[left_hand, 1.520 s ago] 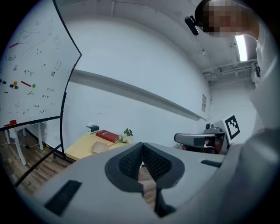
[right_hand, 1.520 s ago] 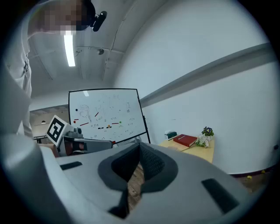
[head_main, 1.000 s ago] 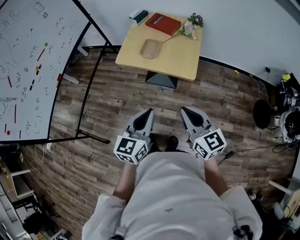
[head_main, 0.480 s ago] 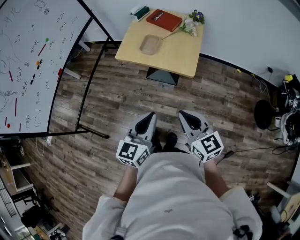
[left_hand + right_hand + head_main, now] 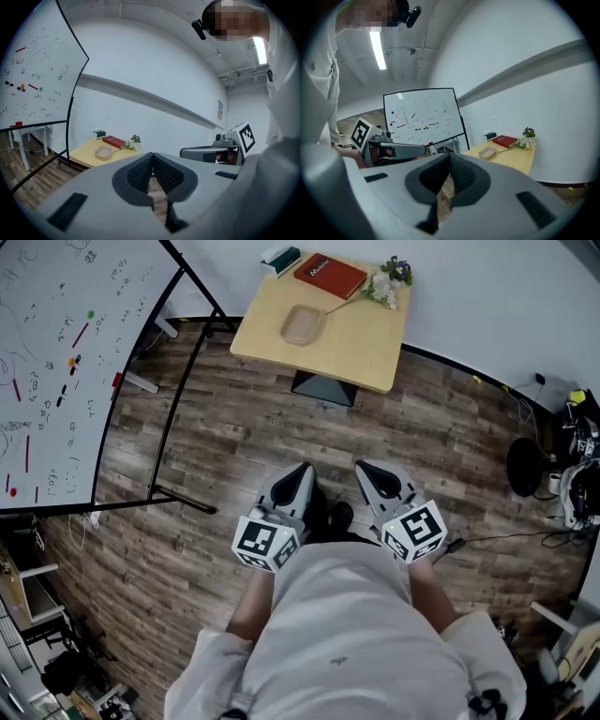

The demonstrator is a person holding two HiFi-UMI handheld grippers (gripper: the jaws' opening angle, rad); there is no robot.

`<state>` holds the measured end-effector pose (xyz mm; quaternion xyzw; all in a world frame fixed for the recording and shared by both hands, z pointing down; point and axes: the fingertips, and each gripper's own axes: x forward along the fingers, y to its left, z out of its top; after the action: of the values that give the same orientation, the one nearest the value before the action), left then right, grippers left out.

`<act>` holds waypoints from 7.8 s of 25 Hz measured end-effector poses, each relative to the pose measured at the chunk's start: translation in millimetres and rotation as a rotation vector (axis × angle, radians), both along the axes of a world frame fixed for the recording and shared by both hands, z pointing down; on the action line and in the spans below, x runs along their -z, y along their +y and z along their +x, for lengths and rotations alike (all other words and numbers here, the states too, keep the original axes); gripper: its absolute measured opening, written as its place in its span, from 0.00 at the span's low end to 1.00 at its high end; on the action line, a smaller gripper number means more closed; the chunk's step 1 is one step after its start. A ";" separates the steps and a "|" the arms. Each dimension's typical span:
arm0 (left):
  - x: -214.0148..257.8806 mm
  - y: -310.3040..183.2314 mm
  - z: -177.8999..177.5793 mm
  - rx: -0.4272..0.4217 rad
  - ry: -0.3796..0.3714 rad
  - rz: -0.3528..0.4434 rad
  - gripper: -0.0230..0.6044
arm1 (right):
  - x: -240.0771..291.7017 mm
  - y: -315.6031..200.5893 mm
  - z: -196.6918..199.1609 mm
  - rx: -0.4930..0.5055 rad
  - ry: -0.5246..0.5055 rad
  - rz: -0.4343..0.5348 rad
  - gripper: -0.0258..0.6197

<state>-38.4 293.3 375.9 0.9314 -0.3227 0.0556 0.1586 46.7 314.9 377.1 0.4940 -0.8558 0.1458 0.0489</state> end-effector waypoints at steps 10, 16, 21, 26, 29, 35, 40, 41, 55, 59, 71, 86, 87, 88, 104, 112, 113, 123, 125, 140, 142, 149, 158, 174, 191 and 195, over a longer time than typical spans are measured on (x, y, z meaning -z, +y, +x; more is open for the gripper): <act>-2.2 -37.7 -3.9 -0.010 -0.030 0.001 0.04 | -1.2 -35.3 -4.7 -0.005 0.018 -0.016 0.05; -8.1 -63.1 -11.0 -0.018 -0.042 -0.016 0.04 | -5.5 -63.9 -12.3 0.003 0.021 -0.036 0.09; -10.9 -89.5 -19.4 -0.012 -0.041 -0.025 0.05 | -9.9 -90.6 -19.9 0.005 0.022 -0.055 0.14; -14.8 -118.3 -25.9 -0.032 -0.041 -0.035 0.07 | -10.4 -120.2 -28.0 0.002 0.034 -0.063 0.16; -16.0 -135.4 -26.3 -0.046 -0.044 -0.033 0.10 | -10.1 -138.9 -29.5 -0.006 0.043 -0.064 0.18; -15.8 -171.5 -36.0 -0.060 -0.039 -0.027 0.12 | -9.9 -175.9 -38.4 -0.017 0.070 -0.061 0.20; -15.4 -199.3 -43.7 -0.077 -0.030 -0.023 0.12 | -9.9 -201.0 -43.7 -0.040 0.082 -0.062 0.21; -15.5 -204.0 -44.5 -0.082 -0.028 -0.022 0.12 | -10.3 -205.2 -44.5 -0.045 0.084 -0.063 0.21; -26.7 -236.9 -52.5 -0.129 -0.013 -0.058 0.12 | -29.3 -236.2 -58.4 -0.083 0.114 -0.113 0.21; -29.9 -240.0 -54.8 -0.130 -0.016 -0.073 0.12 | -32.1 -243.0 -61.3 -0.073 0.142 -0.122 0.21; -34.5 -271.7 -50.5 -0.061 -0.026 -0.099 0.12 | -42.2 -284.3 -54.6 0.004 0.157 -0.139 0.20; -45.9 -340.4 -20.1 0.035 -0.070 -0.144 0.12 | -78.1 -374.1 -34.2 0.171 0.218 -0.192 0.19; -46.5 -344.7 -17.2 0.043 -0.071 -0.148 0.12 | -82.0 -379.1 -32.2 0.184 0.224 -0.197 0.19; -46.9 -348.6 -14.0 0.051 -0.073 -0.151 0.12 | -86.1 -383.6 -29.8 0.198 0.229 -0.202 0.19; -62.1 -368.9 5.7 0.210 -0.091 -0.193 0.12 | -153.5 -409.5 -20.4 0.418 0.363 -0.252 0.19; -68.2 -366.9 1.8 0.243 -0.092 -0.210 0.12 | -186.8 -409.5 -18.5 0.427 0.469 -0.281 0.20; -68.2 -366.5 1.4 0.245 -0.092 -0.210 0.12 | -191.3 -409.5 -17.5 0.424 0.490 -0.285 0.19; -81.7 -364.1 -12.5 0.260 -0.088 -0.233 0.12 | -231.5 -414.7 -18.8 0.403 0.665 -0.265 0.19; -85.8 -363.6 -15.0 0.261 -0.085 -0.241 0.12 | -237.0 -417.0 -20.4 0.397 0.691 -0.256 0.19; -98.6 -363.1 -17.7 0.239 -0.084 -0.272 0.12 | -271.8 -419.0 -21.4 0.379 0.940 -0.134 0.18; -99.9 -362.1 -17.7 0.235 -0.086 -0.279 0.12 | -274.5 -419.6 -21.4 0.373 0.964 -0.123 0.18; -100.4 -360.7 -20.9 0.233 -0.092 -0.284 0.12 | -280.5 -424.1 -20.3 0.341 1.003 -0.112 0.18; -101.7 -359.1 -26.5 0.241 -0.107 -0.291 0.12 | -288.9 -424.6 -19.2 0.350 1.100 -0.037 0.18; -100.4 -362.5 -24.6 0.239 -0.108 -0.292 0.12 | -278.7 -427.3 -24.6 0.313 1.080 0.009 0.13; -94.3 -367.2 -21.8 0.242 -0.107 -0.273 0.12 | -255.9 -435.6 -22.1 0.254 1.034 0.048 0.12; -91.6 -369.1 -21.1 0.243 -0.107 -0.266 0.12 | -241.7 -441.4 -22.9 0.241 1.020 0.056 0.12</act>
<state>-59.4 -75.8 467.5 0.8523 -0.4305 0.1277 0.2684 23.8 -126.5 618.8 0.4013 -0.7775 -0.1430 0.4626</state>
